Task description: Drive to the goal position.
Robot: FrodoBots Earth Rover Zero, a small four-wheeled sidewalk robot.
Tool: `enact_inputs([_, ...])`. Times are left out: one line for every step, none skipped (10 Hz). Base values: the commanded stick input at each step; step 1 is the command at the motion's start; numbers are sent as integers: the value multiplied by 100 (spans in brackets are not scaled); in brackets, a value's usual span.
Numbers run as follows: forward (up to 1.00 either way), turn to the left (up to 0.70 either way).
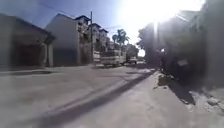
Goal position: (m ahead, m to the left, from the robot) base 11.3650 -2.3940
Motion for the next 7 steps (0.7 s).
enact_inputs([85,-34])
enact_inputs([85,-26])
enact_inputs([85,-5])
enact_inputs([85,-1])
enact_inputs([85,0])
enact_inputs([85,0])
enact_inputs([85,0])
